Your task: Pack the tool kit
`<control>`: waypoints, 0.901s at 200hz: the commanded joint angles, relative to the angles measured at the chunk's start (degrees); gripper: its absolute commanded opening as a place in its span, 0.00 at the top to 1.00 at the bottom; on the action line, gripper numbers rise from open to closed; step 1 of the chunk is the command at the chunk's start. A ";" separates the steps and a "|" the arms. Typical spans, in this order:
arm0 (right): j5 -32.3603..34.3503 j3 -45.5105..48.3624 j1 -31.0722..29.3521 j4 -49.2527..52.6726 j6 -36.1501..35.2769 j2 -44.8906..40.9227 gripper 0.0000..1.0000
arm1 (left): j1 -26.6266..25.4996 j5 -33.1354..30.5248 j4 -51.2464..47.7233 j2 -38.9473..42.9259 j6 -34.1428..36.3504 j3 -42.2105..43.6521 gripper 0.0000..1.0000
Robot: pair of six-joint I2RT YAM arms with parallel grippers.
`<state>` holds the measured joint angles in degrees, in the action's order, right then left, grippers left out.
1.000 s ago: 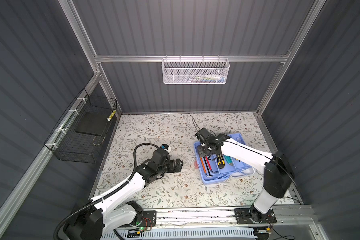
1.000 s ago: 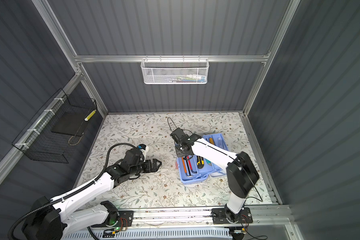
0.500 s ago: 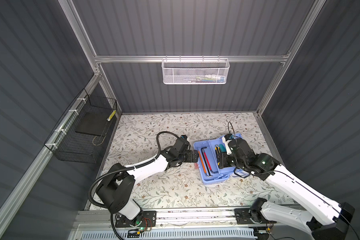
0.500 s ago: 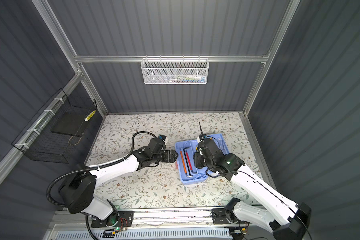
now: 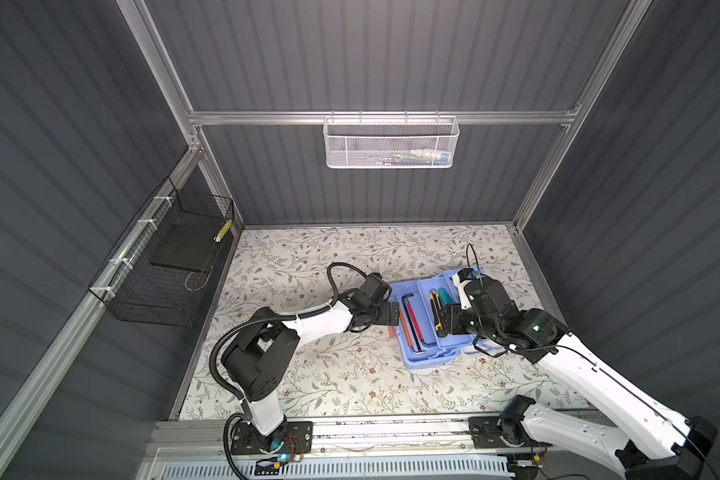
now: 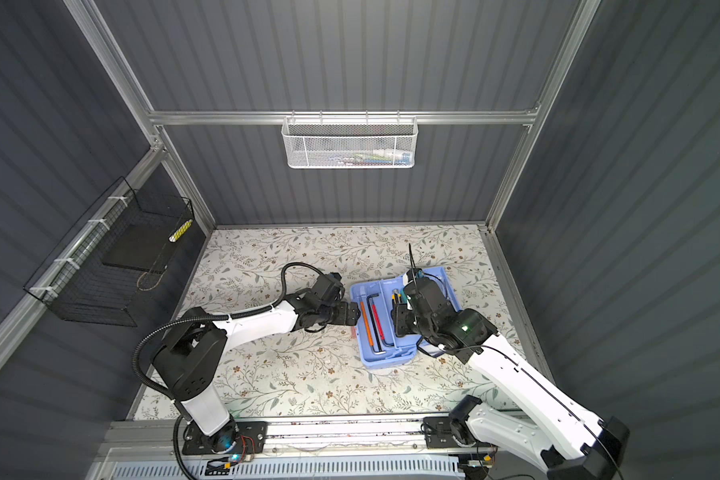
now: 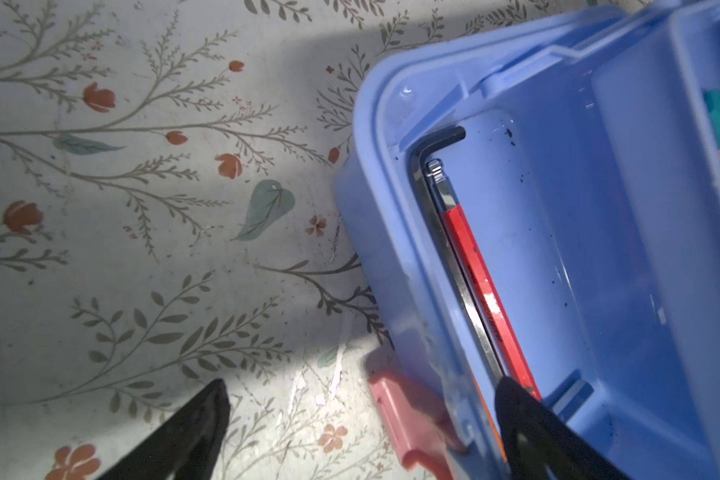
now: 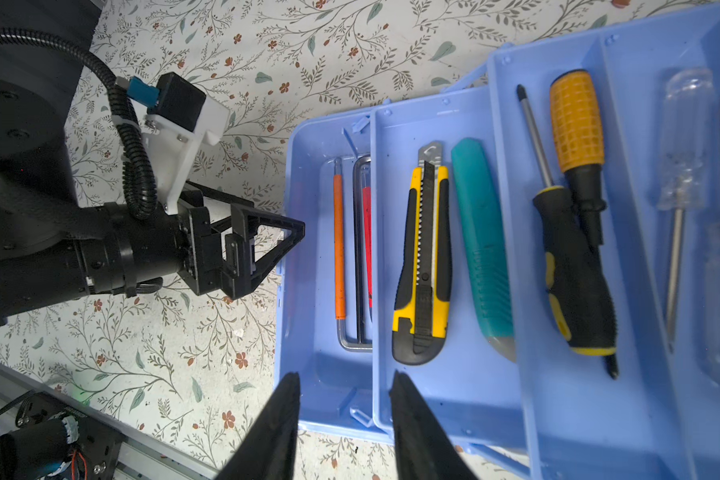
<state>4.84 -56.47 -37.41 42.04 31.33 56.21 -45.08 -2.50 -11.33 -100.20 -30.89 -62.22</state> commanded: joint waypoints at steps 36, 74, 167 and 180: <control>-6.31 -1.34 9.00 1.17 -4.20 -2.04 0.60 | 1.86 -5.93 -8.91 1.65 5.08 1.75 0.01; -9.64 -0.05 17.23 1.00 -5.98 -3.42 0.60 | 5.89 -7.17 -9.40 5.81 4.65 6.21 0.00; -22.67 12.08 37.27 -10.79 -2.62 -0.27 0.67 | 10.10 -12.00 -14.35 16.01 9.41 5.25 0.01; -23.53 14.13 38.64 -13.51 -2.31 1.89 0.68 | 10.28 -12.24 -14.52 18.14 9.28 5.09 0.01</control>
<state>-14.66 -45.36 -0.91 34.65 27.66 55.22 -35.55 -12.34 -22.50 -86.19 -23.29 -55.46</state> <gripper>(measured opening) 0.328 0.995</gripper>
